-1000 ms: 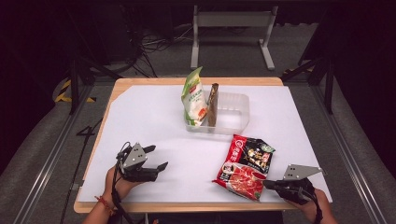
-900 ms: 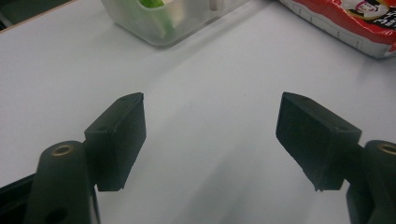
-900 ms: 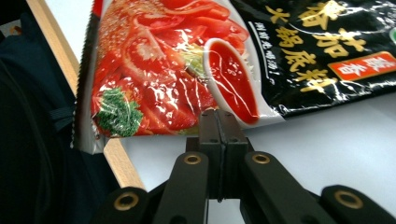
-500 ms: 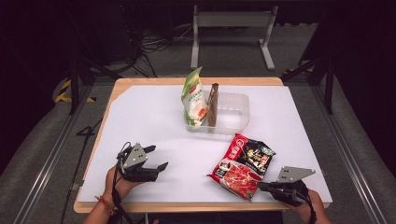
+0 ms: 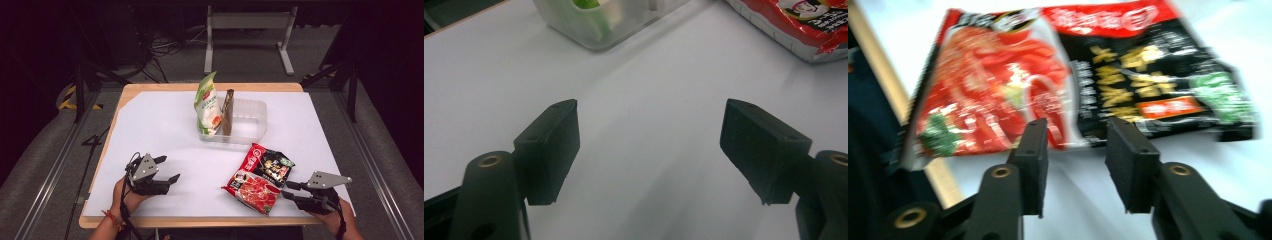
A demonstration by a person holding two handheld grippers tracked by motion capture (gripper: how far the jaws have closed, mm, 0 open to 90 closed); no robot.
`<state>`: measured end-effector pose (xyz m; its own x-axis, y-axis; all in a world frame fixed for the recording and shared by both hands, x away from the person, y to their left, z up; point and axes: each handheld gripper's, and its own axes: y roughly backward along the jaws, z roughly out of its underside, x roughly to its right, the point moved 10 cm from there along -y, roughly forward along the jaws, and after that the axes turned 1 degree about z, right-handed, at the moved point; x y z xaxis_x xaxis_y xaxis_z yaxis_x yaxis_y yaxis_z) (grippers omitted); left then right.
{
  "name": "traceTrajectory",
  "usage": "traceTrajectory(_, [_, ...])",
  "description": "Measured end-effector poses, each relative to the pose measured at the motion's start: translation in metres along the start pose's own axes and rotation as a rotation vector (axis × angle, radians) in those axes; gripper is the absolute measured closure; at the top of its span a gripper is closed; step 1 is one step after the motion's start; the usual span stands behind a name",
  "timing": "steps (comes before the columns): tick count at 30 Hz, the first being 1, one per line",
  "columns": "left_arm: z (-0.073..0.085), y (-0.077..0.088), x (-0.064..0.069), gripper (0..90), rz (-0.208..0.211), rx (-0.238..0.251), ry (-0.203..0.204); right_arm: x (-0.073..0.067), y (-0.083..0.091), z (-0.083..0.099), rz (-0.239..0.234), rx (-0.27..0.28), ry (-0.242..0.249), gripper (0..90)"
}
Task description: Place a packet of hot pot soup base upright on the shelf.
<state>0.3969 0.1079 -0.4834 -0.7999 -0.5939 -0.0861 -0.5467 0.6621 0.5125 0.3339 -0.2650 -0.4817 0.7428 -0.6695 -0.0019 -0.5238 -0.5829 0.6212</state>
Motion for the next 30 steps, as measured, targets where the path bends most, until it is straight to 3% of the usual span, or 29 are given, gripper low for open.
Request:
traceTrajectory(2, [-0.002,0.001,0.002,24.9,0.001,0.012,-0.007,0.009,0.003,-0.003,0.028,0.026,-0.027,47.8])
traceTrajectory(11, [-0.001,0.0,0.005,25.0,0.002,-0.001,-0.025,0.04,-0.001,-0.013,0.061,0.065,-0.126,28.6])
traceTrajectory(15, [-0.001,-0.001,0.006,25.0,0.0,-0.005,-0.032,0.049,-0.006,-0.019,0.068,0.086,-0.188,26.9])
traceTrajectory(18, [-0.001,-0.001,0.006,25.0,0.002,-0.003,-0.028,0.057,-0.011,-0.021,0.08,0.074,-0.195,25.2])
traceTrajectory(19, [-0.001,-0.002,0.006,24.9,0.001,-0.007,-0.031,0.066,-0.017,-0.023,0.083,0.081,-0.249,25.3])
traceTrajectory(20, [-0.001,-0.002,0.006,25.0,0.001,-0.007,-0.031,0.066,-0.017,-0.023,0.083,0.081,-0.249,25.3])
traceTrajectory(23, [0.0,-0.002,0.006,25.0,0.004,-0.013,-0.04,0.079,-0.027,-0.022,0.087,0.066,-0.315,24.8])
traceTrajectory(30, [0.001,-0.004,0.006,25.0,0.005,-0.016,-0.034,0.091,-0.037,-0.014,0.07,0.032,-0.444,27.7])
